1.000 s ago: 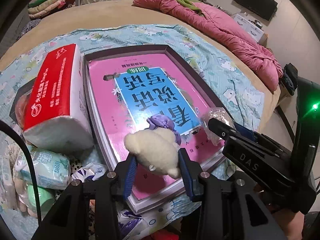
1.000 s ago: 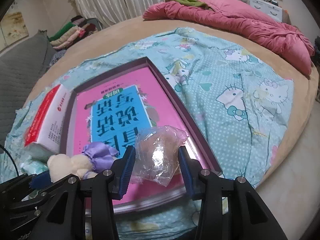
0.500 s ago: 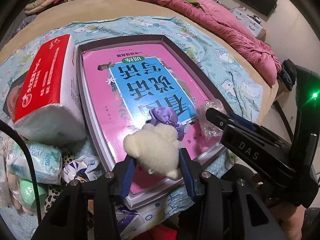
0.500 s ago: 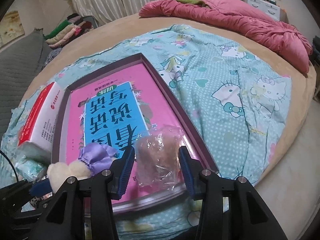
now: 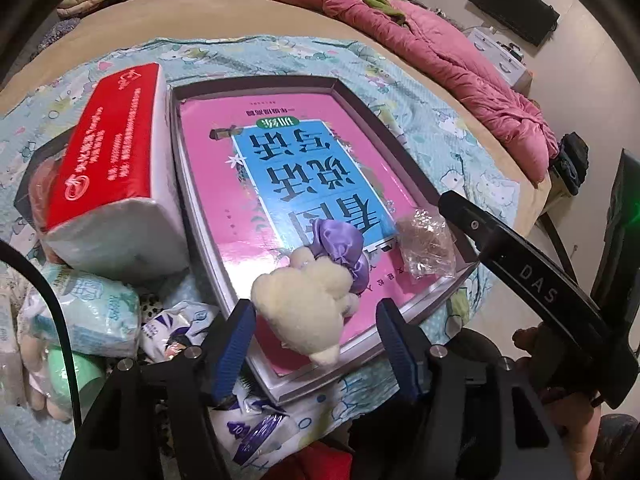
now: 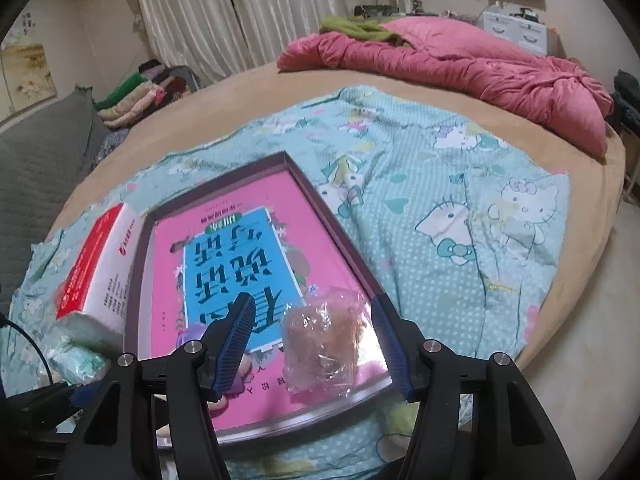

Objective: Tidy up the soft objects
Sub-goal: 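Lower the bear onto the pink book with left tool while right tool sets the bag down, then move both tools back over the pile of soft items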

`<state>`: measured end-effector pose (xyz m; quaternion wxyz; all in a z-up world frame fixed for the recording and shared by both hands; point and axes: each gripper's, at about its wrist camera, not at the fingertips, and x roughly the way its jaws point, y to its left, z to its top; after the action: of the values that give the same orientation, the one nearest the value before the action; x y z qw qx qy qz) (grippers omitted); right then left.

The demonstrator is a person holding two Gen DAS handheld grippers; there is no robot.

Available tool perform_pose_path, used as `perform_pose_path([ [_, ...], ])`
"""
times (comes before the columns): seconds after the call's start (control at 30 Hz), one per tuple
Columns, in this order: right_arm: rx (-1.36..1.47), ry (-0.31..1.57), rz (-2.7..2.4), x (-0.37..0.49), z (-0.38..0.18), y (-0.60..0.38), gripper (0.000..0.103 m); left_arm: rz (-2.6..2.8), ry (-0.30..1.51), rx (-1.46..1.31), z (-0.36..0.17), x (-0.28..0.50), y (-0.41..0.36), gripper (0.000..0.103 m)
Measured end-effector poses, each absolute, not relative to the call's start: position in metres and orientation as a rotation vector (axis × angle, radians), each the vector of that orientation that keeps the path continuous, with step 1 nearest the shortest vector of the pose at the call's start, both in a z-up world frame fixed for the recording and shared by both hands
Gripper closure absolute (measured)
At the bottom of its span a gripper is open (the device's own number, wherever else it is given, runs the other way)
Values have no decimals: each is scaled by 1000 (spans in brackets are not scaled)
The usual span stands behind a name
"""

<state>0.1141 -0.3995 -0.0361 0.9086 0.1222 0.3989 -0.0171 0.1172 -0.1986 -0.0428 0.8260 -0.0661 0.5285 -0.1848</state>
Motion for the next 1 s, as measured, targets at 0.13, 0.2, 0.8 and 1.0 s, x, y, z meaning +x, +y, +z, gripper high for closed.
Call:
perform_pose_path([
  [0.13, 251, 780, -27, 108, -25, -396, 35, -381, 1077, -115, -25, 107, -191, 32],
  [0.2, 248, 758, -12, 105, -18, -393, 32, -361, 1062, -109, -17, 103, -185, 30],
  [0.8, 142, 716, 178, 84, 32, -325, 28, -142, 979, -231, 34, 74, -53, 27],
  [1.0, 107, 755, 288, 75, 34, -291, 27, -45, 972, -302, 30, 68, -4, 27],
])
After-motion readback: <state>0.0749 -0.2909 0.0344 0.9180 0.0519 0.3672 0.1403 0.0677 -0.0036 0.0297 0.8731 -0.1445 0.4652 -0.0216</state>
